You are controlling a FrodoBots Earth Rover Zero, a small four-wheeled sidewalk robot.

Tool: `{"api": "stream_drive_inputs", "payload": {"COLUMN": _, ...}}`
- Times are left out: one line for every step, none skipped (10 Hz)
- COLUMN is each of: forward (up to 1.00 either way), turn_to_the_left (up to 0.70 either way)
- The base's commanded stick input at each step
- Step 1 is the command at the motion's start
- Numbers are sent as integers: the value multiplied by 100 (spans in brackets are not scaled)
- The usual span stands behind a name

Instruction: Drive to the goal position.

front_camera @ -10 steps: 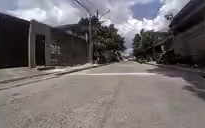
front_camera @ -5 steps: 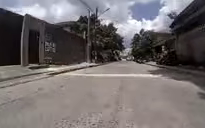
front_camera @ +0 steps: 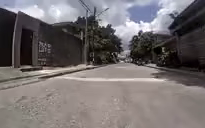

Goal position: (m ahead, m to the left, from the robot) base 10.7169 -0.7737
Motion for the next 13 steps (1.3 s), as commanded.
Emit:
{"api": "stream_drive_inputs", "payload": {"forward": 100, "turn_to_the_left": 5}}
{"api": "stream_drive_inputs", "payload": {"forward": 100, "turn_to_the_left": 5}}
{"api": "stream_drive_inputs", "payload": {"forward": 100, "turn_to_the_left": 5}}
{"api": "stream_drive_inputs", "payload": {"forward": 100, "turn_to_the_left": 5}}
{"api": "stream_drive_inputs", "payload": {"forward": 100, "turn_to_the_left": 5}}
{"api": "stream_drive_inputs", "payload": {"forward": 100, "turn_to_the_left": 5}}
{"api": "stream_drive_inputs", "payload": {"forward": 100, "turn_to_the_left": 5}}
{"api": "stream_drive_inputs", "payload": {"forward": 100, "turn_to_the_left": 5}}
{"api": "stream_drive_inputs", "payload": {"forward": 100, "turn_to_the_left": 5}}
{"api": "stream_drive_inputs", "payload": {"forward": 100, "turn_to_the_left": 5}}
{"api": "stream_drive_inputs", "payload": {"forward": 100, "turn_to_the_left": 5}}
{"api": "stream_drive_inputs", "payload": {"forward": 100, "turn_to_the_left": 5}}
{"api": "stream_drive_inputs", "payload": {"forward": 100, "turn_to_the_left": -4}}
